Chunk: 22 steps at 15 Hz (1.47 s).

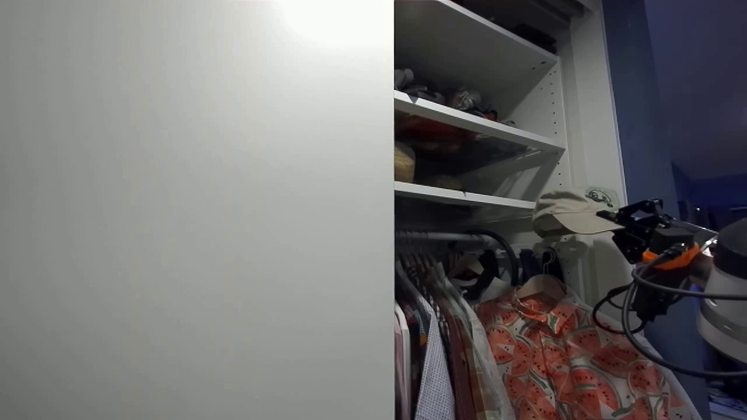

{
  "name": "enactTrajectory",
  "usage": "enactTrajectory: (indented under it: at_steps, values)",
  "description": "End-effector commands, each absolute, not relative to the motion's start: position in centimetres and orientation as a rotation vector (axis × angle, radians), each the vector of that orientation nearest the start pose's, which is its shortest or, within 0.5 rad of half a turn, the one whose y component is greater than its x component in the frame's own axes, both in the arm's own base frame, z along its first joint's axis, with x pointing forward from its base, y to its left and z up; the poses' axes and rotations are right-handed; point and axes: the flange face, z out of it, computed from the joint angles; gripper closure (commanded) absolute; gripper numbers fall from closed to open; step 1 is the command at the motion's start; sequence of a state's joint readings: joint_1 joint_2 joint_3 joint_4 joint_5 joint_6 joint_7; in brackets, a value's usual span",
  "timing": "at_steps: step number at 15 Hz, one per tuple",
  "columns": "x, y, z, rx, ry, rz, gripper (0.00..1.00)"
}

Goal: Hang the cap in the shelf

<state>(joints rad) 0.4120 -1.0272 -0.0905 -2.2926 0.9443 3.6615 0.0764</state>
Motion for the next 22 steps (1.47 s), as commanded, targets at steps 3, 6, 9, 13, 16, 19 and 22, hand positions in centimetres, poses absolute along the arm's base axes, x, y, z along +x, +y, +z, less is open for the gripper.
enactTrajectory:
  at_steps: [3,6,9,13,16,19,22]
  values:
    - [20.6,-9.0,83.8,-0.909,0.87,-1.859,0.99]
    - [21.2,-9.6,83.1,-0.914,0.911,-1.911,0.99]
    - [21.2,-10.4,82.6,-0.908,0.942,-1.97,0.99]
    - [21.2,-11.3,81.9,-0.945,0.969,-2.016,0.99]
    - [21.5,-12.1,81.2,-0.996,1.008,-2.014,0.99]
    - [21.5,-12.3,80.7,-1.043,1.027,-1.988,0.99]
    - [21.7,-12.3,80.0,-1.103,1.053,-1.951,0.99]
